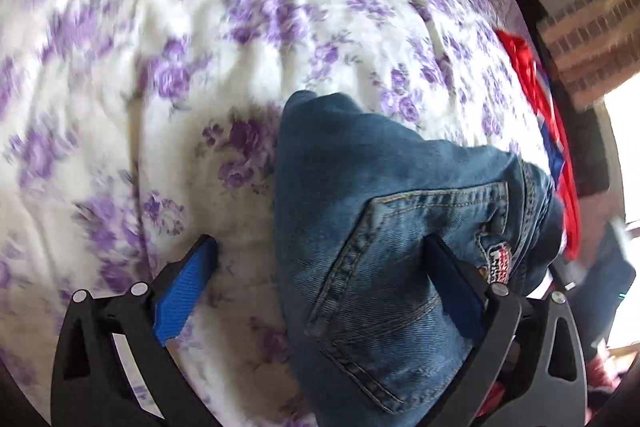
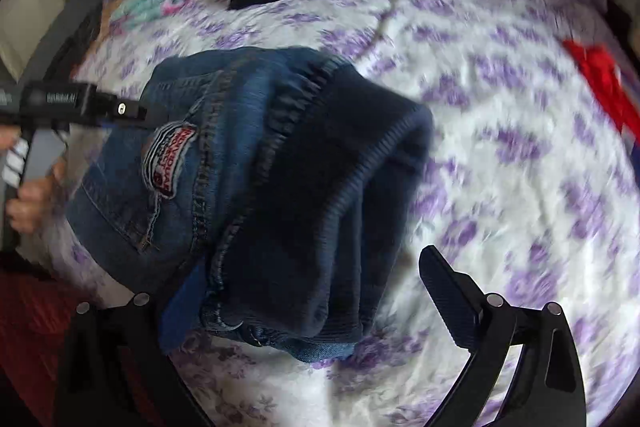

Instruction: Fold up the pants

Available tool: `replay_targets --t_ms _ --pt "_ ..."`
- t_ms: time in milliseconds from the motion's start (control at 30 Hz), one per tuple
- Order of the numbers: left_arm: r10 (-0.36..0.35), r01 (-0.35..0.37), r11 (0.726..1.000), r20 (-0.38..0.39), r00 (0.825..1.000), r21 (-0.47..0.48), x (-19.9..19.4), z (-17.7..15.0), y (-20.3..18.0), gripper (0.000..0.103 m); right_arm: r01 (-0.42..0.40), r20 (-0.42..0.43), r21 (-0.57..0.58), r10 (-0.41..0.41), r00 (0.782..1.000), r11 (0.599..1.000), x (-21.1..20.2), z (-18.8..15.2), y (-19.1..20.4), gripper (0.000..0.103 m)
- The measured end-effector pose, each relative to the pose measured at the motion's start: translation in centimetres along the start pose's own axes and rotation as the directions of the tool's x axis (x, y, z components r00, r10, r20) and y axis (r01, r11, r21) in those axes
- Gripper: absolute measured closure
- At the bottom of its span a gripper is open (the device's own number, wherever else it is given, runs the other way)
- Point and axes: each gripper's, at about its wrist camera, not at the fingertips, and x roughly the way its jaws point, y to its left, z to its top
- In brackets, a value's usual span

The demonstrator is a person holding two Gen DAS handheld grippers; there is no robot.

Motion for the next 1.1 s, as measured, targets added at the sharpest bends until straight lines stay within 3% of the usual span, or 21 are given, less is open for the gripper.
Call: replay_targets --t_ms 133,233,300,500,567,633,767,933,1100 --pt "0.024 -0.024 0.999 0.015 1.000 0.024 -1.1 -0.2 -0.7 0.004 0.047 0.023 -0.082 -0.046 0.999 0.995 -1.1 0.2 1.5 0.003" --pt "0.018 -0.020 0.999 0.045 0.999 0.039 -2.8 -0.7 -0.8 0.005 0.034 0.044 -0.072 -0.031 0.999 0.997 -2.9 1.0 1.7 0.004" --pt "-0.001 -0.001 1.000 0.046 0.999 0.028 -3.6 -1.0 -0.6 0.005 0.035 0.078 -0.065 -0.030 0.997 0.997 -4.0 1.6 1.7 0.004" --pt "0.045 -0.046 0.998 0.035 0.998 0.039 -3.9 -2.4 -0.3 0.005 0.091 0.224 -0.047 -0.078 0.971 0.995 -6.0 5.2 2.4 0.004" --pt "0.056 -0.057 0.998 0.026 0.998 0.035 -3.4 -2.5 -0.5 0.004 0.159 0.177 -0.044 -0.149 0.973 0.986 -4.1 6.8 2.1 0.004" --pt "0.072 -0.073 0.997 0.031 0.997 0.035 -3.2 -2.6 -0.6 0.004 0.209 0.066 -0.046 -0.206 0.976 0.977 -1.0 7.1 1.1 0.004" --pt "0.105 -0.107 0.993 0.048 0.993 0.046 -3.1 -2.8 -0.9 0.004 0.065 0.051 0.106 -0.071 0.996 0.992 0.4 6.6 -1.9 0.003" --pt "0.186 -0.196 0.975 0.095 0.978 0.107 -3.7 -3.0 -2.4 0.004 0.071 0.042 0.102 -0.075 0.996 0.992 0.4 6.7 -1.5 0.003" --pt "0.276 -0.302 0.937 0.160 0.948 0.173 -4.5 -3.2 -4.1 0.004 0.081 0.023 0.105 -0.084 0.996 0.991 -0.5 6.6 -1.2 0.004"
